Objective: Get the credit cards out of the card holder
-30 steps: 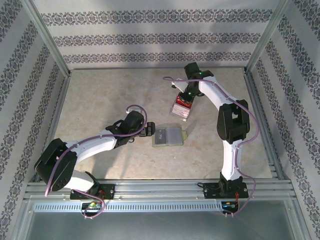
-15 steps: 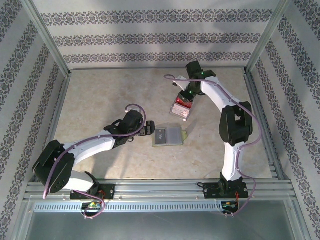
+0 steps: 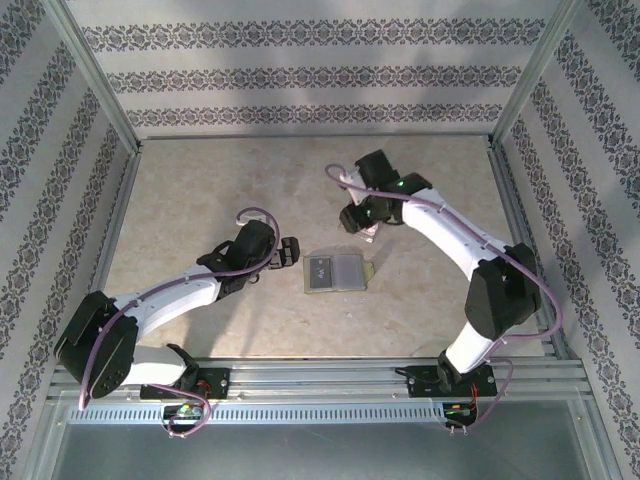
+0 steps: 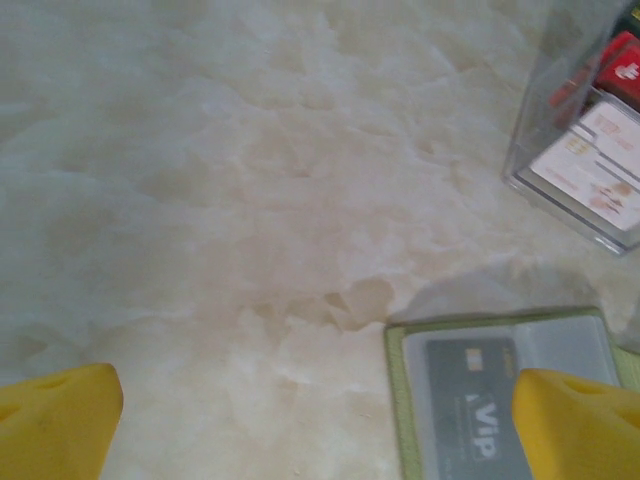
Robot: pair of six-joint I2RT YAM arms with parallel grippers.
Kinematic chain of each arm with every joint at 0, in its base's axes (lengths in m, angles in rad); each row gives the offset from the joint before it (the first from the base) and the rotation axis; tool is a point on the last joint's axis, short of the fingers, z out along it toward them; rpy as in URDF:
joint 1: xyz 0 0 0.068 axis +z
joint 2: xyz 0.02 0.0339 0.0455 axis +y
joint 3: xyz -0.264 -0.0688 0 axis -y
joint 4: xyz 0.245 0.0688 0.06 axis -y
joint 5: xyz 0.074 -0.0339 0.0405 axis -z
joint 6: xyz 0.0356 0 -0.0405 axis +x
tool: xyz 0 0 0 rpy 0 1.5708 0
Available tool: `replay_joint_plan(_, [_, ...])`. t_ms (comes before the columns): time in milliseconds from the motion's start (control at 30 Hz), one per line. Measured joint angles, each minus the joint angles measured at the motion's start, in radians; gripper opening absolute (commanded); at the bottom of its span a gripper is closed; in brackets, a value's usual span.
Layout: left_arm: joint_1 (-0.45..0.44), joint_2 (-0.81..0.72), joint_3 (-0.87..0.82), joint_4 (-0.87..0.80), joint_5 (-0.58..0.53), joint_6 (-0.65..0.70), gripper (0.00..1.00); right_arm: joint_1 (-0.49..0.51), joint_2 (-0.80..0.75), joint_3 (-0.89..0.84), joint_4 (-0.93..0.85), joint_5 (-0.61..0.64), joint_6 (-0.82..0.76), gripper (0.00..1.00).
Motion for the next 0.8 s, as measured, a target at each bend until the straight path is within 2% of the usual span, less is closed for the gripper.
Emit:
replay_joint_plan(167, [0.067, -0.035, -0.052, 0.004, -0.012, -0.043, 1.0, 0.154, -0.012, -0.108, 0.0, 0.072, 0.203, 0.65])
replay_joint_plan(233, [0.095, -0.045, -0.077, 0.006, -0.012, -0.06, 1.0, 0.208, -0.012, -0.129, 0.0, 0.106, 0.275, 0.69])
replay_joint_plan(367, [0.124, -0.066, -0.109, 0.007, -0.013, -0.084, 1.0, 0.291, 0.014, -0.137, -0.003, 0.178, 0.393, 0.69])
replay_joint_plan(567, [0.132, -0.107, -0.126, 0.006, -0.016, -0.101, 1.0, 0.372, 0.128, -0.118, -0.001, 0.224, 0.487, 0.69])
replay_joint_plan(800, [0.141, -0.143, -0.158, 0.004, -0.025, -0.12, 0.99, 0.394, 0.241, -0.061, 0.011, 0.228, 0.512, 0.71])
